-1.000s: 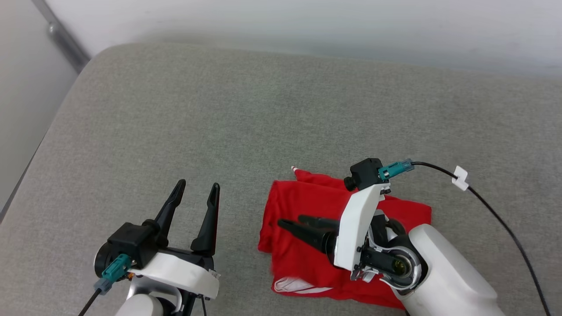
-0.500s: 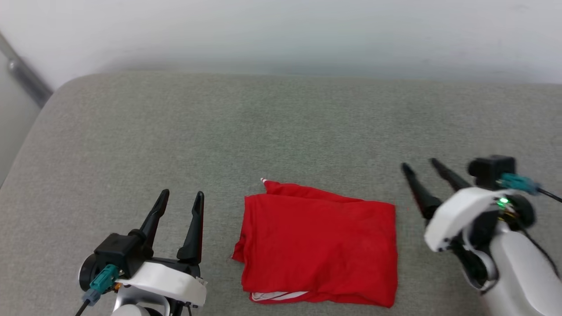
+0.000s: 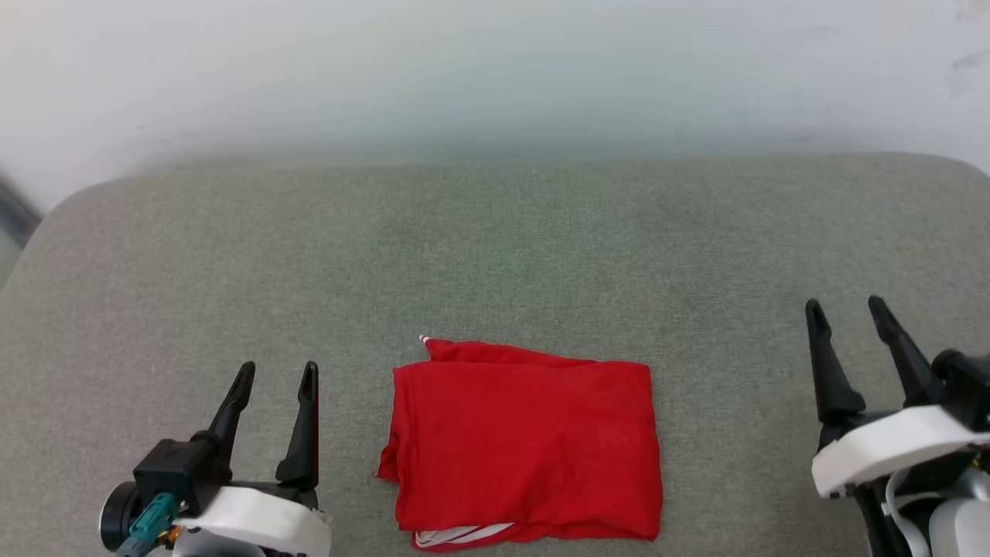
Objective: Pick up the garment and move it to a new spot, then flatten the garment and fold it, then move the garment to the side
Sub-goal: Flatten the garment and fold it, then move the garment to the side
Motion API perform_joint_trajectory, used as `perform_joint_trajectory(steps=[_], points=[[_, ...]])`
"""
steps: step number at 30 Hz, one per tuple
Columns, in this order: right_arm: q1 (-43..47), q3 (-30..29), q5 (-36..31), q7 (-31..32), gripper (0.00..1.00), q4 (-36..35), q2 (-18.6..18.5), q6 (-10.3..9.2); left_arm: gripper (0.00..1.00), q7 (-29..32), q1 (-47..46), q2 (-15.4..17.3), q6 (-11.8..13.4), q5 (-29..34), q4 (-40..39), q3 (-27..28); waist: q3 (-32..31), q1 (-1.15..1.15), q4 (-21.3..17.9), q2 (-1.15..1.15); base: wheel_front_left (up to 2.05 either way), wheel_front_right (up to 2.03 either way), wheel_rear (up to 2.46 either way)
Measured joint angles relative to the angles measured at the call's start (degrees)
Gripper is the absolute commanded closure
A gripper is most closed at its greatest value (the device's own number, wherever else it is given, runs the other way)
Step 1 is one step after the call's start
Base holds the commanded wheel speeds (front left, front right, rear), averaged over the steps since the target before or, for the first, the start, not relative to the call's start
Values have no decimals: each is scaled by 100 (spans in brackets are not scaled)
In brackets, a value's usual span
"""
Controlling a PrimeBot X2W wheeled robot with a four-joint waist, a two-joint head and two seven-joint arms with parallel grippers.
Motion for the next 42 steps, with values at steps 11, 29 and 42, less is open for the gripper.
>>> perform_joint_trajectory(steps=[11, 29, 42], points=[[1010, 132, -157, 368, 0, -1139, 271, 0, 0, -2, 420, -2, 90, 110, -99, 123, -300, 0, -132, 0, 0, 0, 0], [1126, -164, -194, 829, 0, -1524, 346, 0, 0, -10, 403, -120, 86, 169, -149, 113, -288, 0, -48, 0, 0, 0, 0], [907, -694, 1931, 2825, 0, -413, -283, 0, 0, -18, 51, -394, -127, 321, -297, 305, 168, 0, 265, 0, 0, 0, 0]])
